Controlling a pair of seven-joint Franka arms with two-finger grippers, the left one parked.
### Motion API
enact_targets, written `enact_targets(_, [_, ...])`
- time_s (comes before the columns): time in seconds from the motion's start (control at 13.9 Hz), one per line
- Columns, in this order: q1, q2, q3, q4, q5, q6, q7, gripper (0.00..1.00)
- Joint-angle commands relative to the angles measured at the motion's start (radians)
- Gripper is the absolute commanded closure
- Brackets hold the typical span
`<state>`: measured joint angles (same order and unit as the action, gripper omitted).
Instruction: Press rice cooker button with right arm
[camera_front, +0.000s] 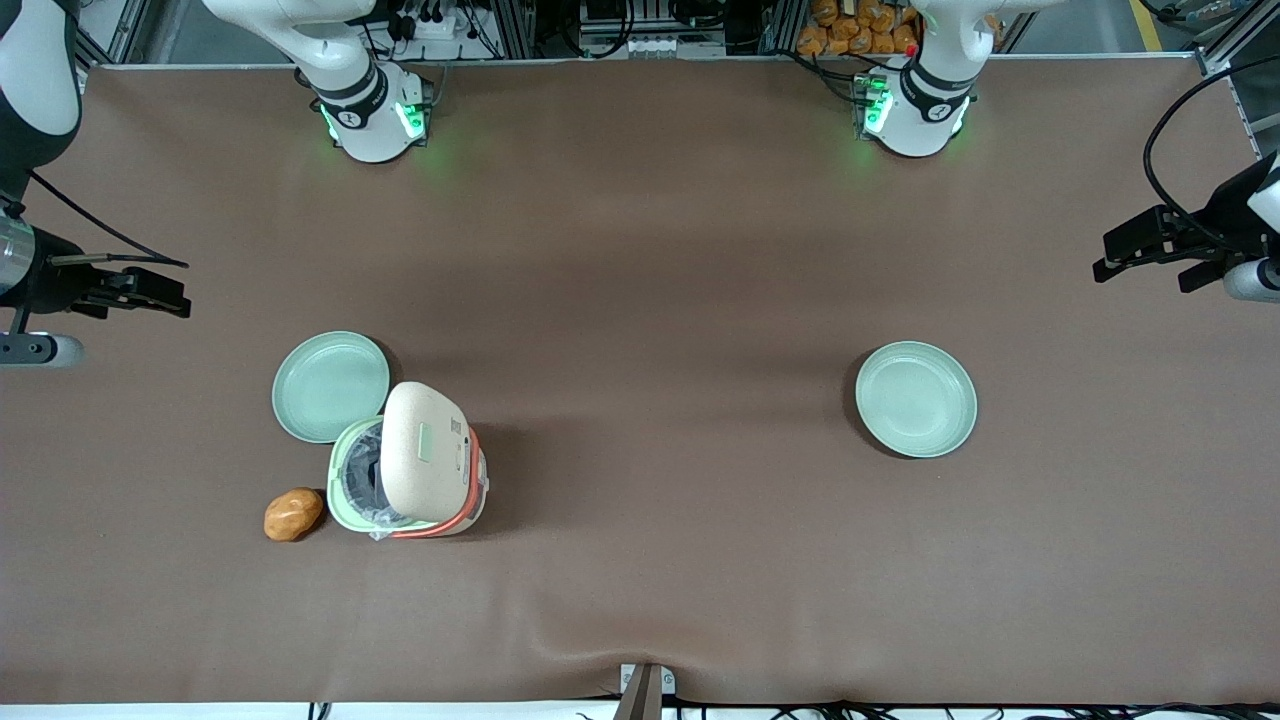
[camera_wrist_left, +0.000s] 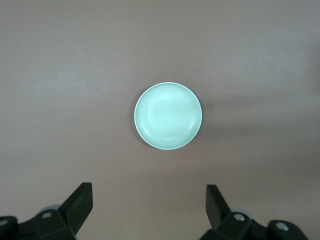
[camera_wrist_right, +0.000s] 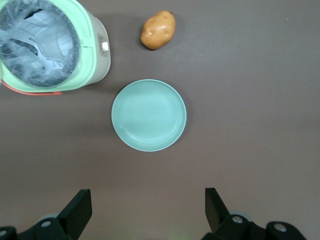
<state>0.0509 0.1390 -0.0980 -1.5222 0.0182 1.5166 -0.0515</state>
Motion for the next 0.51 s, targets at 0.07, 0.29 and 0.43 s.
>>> enact_targets(0.07, [-0.016, -0.032, 0.011, -0.016, 0.04, 0.001, 0.009, 0.0])
enact_targets(0.29, [-0.016, -0.035, 0.007, -0.015, 0.051, 0.001, 0.009, 0.0])
enact_targets(0.43, [-0.017, -0.033, 0.006, -0.016, 0.042, 0.001, 0.009, 0.0])
